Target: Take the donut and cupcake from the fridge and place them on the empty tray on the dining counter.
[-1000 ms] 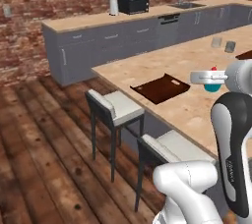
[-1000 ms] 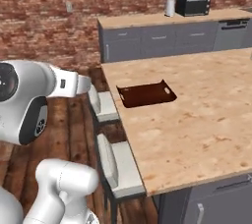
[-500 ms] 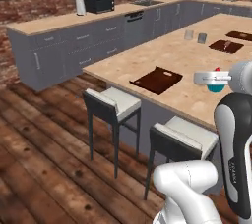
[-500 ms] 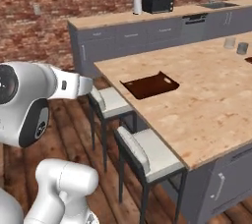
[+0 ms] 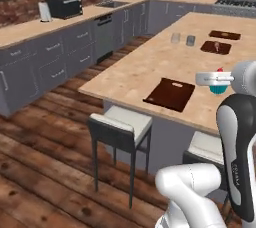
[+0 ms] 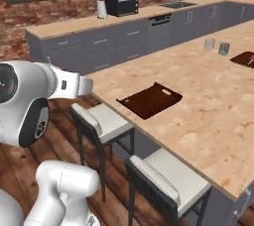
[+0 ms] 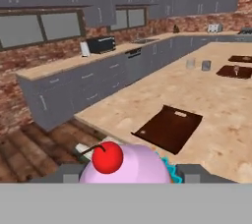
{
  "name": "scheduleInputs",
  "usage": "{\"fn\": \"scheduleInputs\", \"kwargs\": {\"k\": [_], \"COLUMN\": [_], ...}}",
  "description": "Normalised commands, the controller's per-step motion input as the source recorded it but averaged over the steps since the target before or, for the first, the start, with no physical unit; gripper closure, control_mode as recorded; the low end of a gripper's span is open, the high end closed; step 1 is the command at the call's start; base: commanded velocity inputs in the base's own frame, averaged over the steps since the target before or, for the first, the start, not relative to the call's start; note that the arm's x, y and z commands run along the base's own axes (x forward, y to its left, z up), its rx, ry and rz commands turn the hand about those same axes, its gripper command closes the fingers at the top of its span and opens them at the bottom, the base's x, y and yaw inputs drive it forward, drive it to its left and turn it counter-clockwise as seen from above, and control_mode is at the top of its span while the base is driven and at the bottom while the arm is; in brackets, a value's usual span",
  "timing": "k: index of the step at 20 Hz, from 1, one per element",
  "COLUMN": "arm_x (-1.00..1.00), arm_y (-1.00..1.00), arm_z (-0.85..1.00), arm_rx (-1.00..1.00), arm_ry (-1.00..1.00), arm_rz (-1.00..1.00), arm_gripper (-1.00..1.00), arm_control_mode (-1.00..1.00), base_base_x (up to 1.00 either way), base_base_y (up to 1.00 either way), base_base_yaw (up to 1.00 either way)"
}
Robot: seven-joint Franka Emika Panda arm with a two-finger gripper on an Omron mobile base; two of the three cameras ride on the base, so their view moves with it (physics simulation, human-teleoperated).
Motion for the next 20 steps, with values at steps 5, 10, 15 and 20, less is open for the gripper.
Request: {"fn": "scheduleInputs", "kwargs": {"k": [5,10,15,20], "arm_x": [0.0,0.0,0.0,0.0], "arm_y": [0.0,0.0,0.0,0.0], "arm_z": [0.0,0.0,0.0,0.0], "arm_rx": [0.0,0.0,0.0,0.0], "arm_ry": [0.0,0.0,0.0,0.0], "arm_rz": [0.0,0.0,0.0,0.0], "arm_gripper": [1.0,1.0,1.0,1.0], "arm_control_mode": [1.0,1.0,1.0,1.0], "base_base_x": [0.96,0.82,0.82,0.59], "base_base_y": [0.52,-0.47,-0.34,0.0], "base_base_yaw": [-0.49,-0.38,-0.47,-0.66]}}
